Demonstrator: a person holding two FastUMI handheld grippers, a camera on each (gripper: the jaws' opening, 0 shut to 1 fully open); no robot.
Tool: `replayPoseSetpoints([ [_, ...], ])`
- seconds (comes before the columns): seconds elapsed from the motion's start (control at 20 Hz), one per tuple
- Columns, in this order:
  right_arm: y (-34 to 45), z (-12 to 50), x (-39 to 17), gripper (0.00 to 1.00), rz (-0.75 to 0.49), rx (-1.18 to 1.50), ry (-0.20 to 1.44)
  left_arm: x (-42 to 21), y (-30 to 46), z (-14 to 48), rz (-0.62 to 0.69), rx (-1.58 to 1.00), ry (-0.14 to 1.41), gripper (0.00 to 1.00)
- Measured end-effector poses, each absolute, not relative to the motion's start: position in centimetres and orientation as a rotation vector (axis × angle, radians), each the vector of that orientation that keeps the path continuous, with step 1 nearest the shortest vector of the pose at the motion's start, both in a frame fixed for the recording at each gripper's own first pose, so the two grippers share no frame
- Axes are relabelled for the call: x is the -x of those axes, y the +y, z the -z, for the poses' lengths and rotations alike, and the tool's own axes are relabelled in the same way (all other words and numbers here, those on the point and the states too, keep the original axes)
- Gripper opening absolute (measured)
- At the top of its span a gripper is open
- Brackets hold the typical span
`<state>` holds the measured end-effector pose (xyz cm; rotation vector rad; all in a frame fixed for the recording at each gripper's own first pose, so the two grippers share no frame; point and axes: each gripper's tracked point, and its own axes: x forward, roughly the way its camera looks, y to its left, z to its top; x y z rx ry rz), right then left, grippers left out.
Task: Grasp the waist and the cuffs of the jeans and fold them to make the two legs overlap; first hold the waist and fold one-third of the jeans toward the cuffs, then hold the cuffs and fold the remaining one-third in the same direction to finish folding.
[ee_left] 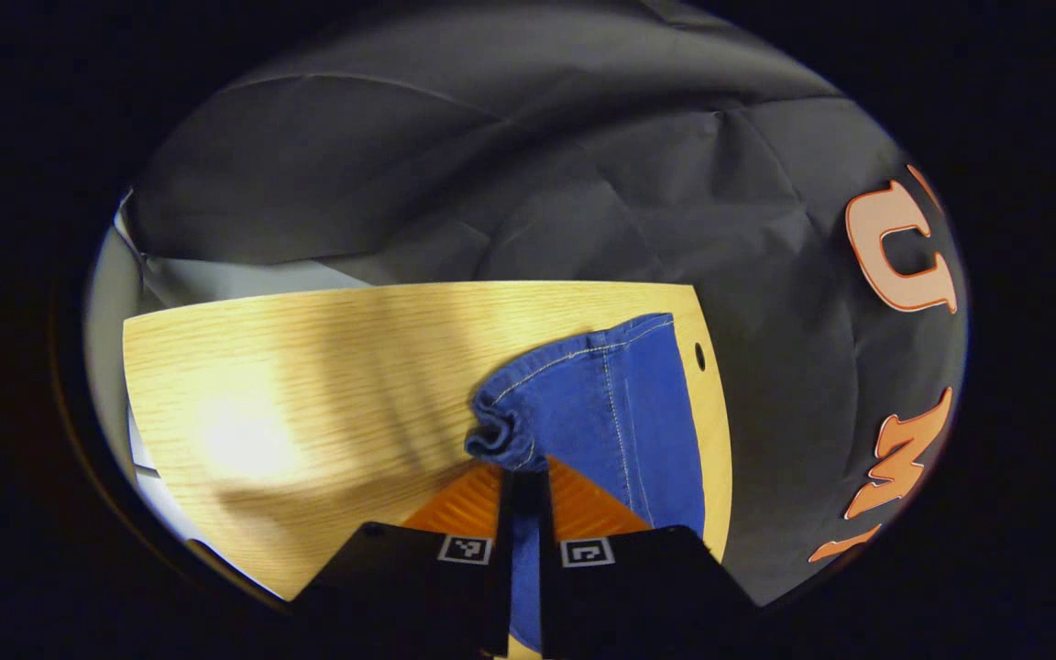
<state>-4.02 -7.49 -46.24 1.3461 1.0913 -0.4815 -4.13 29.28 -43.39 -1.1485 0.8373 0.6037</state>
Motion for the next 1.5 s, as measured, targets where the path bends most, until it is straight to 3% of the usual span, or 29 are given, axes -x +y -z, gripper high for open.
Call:
replayPoseSetpoints([
  [0.05,-7.2,46.5,3.5,0.2,0.484,-1.352,1.099,4.7,29.2,43.3,-0.621,1.12,0.858,0.12],
  [0.1,-7.3,46.3,3.8,0.2,0.462,-1.311,1.104,4.0,28.6,44.5,-0.647,1.093,0.863,0.04],
  [0.2,-7.2,45.9,3.6,0.12,0.455,-1.335,1.114,4.4,29.2,41.9,-0.641,1.08,0.847,0.05],
  [0.85,-8.4,41.3,2.0,0.12,0.34,-1.389,1.211,6.6,28.7,33.3,-0.657,0.974,0.827,0.04],
  [1.1,-8.2,39.3,-0.5,0.12,0.379,-1.394,1.199,3.9,27.5,33.8,-0.6,0.943,0.93,0.04],
  [1.5,-6.6,37.3,-7.7,0.11,0.402,-1.397,1.162,-4.8,28.8,34.5,-0.524,0.969,0.942,0.04],
])
